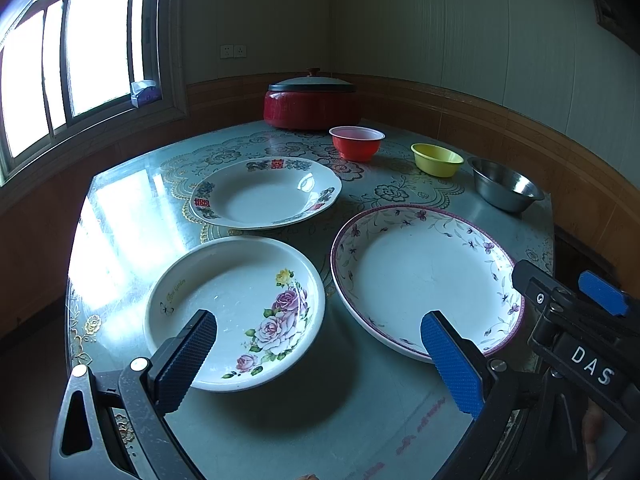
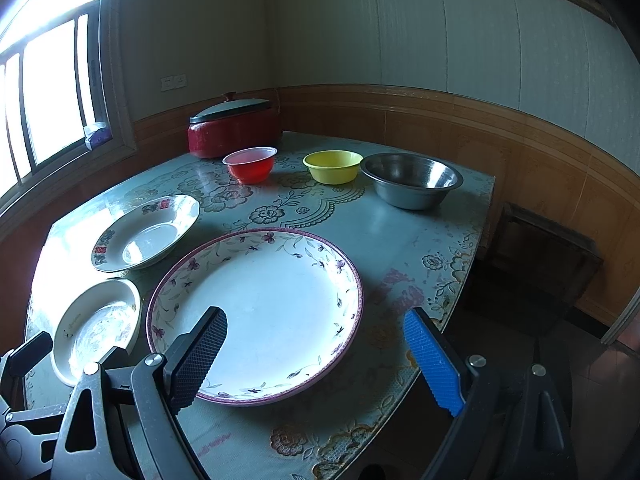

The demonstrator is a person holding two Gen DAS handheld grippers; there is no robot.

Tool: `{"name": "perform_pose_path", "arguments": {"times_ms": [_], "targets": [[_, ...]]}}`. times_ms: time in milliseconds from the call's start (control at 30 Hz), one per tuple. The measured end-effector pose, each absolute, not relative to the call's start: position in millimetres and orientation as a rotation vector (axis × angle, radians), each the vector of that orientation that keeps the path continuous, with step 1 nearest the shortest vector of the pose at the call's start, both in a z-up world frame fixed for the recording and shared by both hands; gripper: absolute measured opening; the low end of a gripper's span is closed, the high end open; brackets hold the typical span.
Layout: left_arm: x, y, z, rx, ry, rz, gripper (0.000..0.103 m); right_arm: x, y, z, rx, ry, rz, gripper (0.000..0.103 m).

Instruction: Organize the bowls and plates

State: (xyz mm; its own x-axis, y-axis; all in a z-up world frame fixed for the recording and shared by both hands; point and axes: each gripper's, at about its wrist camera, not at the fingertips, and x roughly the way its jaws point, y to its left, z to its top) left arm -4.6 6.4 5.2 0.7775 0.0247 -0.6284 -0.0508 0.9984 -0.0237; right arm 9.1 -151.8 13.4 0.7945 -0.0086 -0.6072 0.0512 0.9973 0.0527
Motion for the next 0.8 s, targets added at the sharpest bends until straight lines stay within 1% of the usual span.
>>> {"name": "perform_pose_path", "arguments": {"times_ms": [533, 800], "targets": [[-5.6, 5.7, 1.1, -0.046, 0.687, 0.043, 0.103, 14.7, -153.0, 9.6, 0.073, 0.669, 0.004, 0.092], [-3.0, 3.6, -1.0, -0.051, 0.697, 0.040, 0.103, 36.0, -167.9, 8.3, 0.082, 0.686, 0.082, 0.092]]}}
